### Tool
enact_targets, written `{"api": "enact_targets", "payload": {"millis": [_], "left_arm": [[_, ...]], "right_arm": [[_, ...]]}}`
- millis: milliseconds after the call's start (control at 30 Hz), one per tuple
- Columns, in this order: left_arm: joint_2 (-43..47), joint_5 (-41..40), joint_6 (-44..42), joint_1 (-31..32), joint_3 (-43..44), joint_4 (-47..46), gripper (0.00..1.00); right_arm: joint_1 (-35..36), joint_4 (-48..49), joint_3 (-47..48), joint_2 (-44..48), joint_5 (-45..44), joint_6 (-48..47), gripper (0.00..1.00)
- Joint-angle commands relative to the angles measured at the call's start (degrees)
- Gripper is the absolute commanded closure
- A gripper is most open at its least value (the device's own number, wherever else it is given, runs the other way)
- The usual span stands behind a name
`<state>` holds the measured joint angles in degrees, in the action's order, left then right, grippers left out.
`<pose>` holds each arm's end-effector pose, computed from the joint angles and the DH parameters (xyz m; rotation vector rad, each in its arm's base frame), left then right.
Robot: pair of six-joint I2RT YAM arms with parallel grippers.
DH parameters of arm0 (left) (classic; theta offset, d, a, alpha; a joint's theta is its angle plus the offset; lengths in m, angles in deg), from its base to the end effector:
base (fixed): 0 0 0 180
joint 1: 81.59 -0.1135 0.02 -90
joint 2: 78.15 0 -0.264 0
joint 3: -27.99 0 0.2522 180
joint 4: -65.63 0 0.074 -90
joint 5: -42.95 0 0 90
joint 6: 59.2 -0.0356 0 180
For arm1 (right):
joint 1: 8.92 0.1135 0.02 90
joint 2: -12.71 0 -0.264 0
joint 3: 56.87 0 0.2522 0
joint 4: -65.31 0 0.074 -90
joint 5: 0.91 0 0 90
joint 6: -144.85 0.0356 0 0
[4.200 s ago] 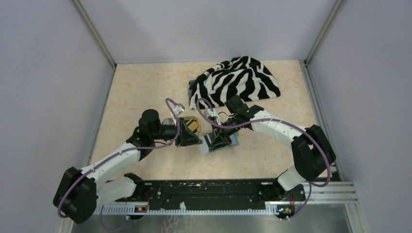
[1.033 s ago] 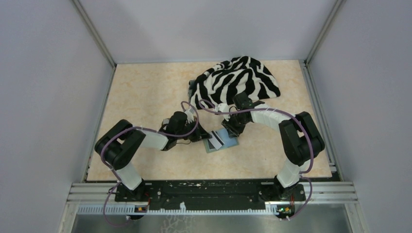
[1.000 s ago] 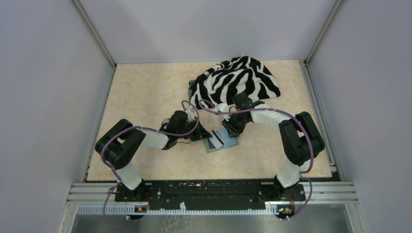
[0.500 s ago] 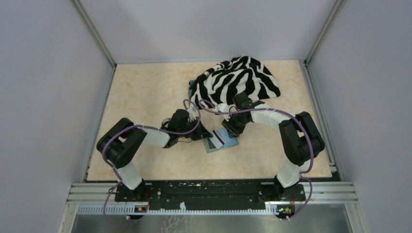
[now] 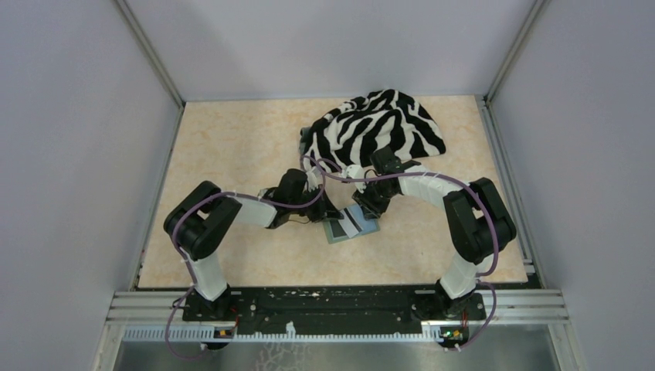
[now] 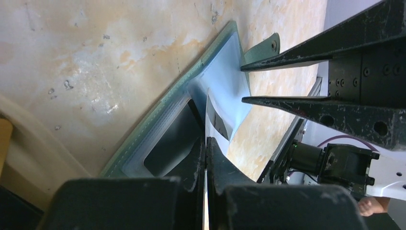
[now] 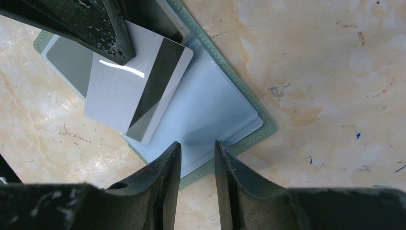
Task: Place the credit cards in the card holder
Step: Insert the credit card into the card holder.
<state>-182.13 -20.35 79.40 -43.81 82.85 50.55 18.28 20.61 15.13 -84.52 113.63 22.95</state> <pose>0.2562 -0.2188 0.1198 0.0753 2.4286 -1.2936 0.2760 0.1585 0.1680 -1.4330 2.3153 0.5715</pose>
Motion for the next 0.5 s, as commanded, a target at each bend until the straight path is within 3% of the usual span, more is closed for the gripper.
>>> {"api": "enact_targets", "payload": {"millis": [0,467], "left_arm": [[-1.74,-0.2,-1.37,0.1,2.35,7.55,1.0],[-3.86,-2.79,-5.35,0.1,9.4,23.59,0.97]], "right_arm": [[-0.05,-0.73,2.44,-0.45,0.51,0.06,0.68],[0.22,-0.18,2.43,0.03,0.82,0.43,0.68]]}}
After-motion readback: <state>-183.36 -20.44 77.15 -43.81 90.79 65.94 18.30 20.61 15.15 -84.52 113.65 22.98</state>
